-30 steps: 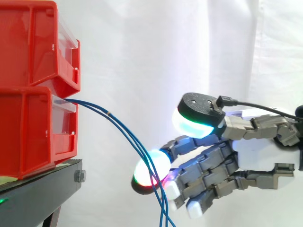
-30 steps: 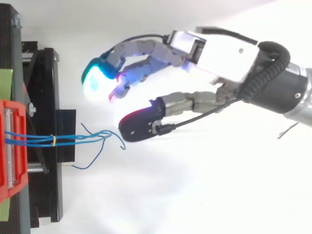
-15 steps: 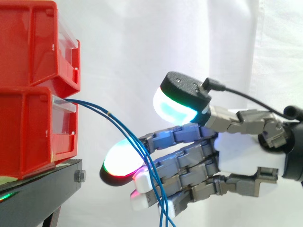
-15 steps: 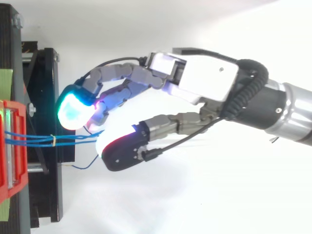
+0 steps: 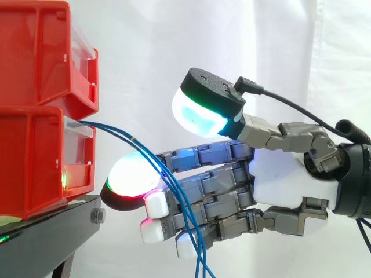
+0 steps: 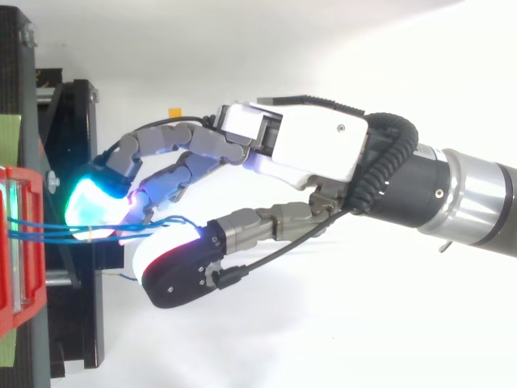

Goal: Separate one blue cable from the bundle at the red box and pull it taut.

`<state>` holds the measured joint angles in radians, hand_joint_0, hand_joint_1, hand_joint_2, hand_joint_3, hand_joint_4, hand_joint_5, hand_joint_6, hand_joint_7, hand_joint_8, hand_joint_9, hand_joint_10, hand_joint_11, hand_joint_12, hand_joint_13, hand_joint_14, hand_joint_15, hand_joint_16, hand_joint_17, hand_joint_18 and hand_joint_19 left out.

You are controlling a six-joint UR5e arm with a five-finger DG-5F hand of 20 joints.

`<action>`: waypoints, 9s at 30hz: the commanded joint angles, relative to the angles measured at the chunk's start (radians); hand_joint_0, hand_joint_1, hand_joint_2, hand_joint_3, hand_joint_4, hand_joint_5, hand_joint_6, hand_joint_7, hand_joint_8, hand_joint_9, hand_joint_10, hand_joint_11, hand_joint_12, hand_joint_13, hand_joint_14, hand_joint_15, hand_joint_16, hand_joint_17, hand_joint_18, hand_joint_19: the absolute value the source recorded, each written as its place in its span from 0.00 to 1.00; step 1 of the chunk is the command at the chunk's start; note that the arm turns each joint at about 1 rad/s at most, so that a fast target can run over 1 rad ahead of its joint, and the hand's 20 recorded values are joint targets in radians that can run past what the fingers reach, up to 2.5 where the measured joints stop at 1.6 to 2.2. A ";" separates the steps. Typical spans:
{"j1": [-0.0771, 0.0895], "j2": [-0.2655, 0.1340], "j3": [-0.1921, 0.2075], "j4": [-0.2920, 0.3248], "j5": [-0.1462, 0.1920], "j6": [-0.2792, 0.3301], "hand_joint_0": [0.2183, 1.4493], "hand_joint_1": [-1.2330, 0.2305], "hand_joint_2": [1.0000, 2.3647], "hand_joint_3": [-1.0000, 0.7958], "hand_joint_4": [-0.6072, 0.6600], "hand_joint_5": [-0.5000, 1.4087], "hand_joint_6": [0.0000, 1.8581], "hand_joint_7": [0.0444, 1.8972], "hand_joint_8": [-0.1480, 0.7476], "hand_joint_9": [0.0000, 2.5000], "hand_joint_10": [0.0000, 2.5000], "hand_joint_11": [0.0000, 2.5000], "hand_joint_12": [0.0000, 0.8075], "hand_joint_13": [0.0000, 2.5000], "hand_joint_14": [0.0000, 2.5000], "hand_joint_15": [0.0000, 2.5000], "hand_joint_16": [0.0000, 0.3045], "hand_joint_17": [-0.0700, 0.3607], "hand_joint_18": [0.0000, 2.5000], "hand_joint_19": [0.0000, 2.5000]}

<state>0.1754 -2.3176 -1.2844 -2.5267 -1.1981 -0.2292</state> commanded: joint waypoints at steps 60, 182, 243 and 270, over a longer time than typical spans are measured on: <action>-0.017 -0.086 0.051 0.092 -0.087 0.059 0.27 0.48 0.00 0.29 0.63 0.16 0.27 0.55 0.46 0.41 0.01 0.50 0.45 0.36 0.01 0.25 0.17 0.44 0.30 0.29; -0.119 -0.032 0.062 -0.027 -0.199 0.073 0.34 0.52 0.01 0.35 0.60 0.19 0.36 0.54 0.46 0.27 1.00 0.50 0.44 0.40 1.00 0.45 0.14 0.39 0.52 0.58; -0.111 -0.032 0.099 -0.024 -0.253 0.045 0.30 0.40 0.00 0.28 0.61 0.16 0.51 0.40 0.48 0.24 1.00 0.48 0.44 0.40 1.00 0.44 0.14 0.38 0.52 0.56; -0.105 -0.032 0.099 -0.026 -0.250 0.025 0.28 0.42 0.00 0.28 0.58 0.17 0.52 0.40 0.48 0.28 1.00 0.46 0.45 0.48 0.75 0.48 0.15 0.41 0.50 0.52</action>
<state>0.0666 -2.3500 -1.1855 -2.5495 -1.4490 -0.1952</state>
